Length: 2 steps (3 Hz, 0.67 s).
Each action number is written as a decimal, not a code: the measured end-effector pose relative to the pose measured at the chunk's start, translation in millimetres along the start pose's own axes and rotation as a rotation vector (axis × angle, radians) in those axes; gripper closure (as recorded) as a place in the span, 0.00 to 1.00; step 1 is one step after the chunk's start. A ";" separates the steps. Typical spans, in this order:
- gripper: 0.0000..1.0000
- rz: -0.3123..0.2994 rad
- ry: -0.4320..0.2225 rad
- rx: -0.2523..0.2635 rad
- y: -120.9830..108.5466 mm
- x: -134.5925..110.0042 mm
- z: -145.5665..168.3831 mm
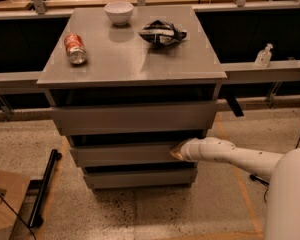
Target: Close middle drawer
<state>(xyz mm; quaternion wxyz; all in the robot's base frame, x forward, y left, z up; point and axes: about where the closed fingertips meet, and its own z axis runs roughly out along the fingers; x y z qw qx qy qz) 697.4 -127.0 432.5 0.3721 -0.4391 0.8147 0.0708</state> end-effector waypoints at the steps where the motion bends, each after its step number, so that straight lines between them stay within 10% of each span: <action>1: 0.97 0.000 0.000 0.000 0.2 0.1 -0.1; 2: 0.75 0.000 0.000 0.000 0.3 0.1 -0.1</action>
Offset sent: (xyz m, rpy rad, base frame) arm -0.0002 0.0000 0.0000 0.0000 0.0001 0.0000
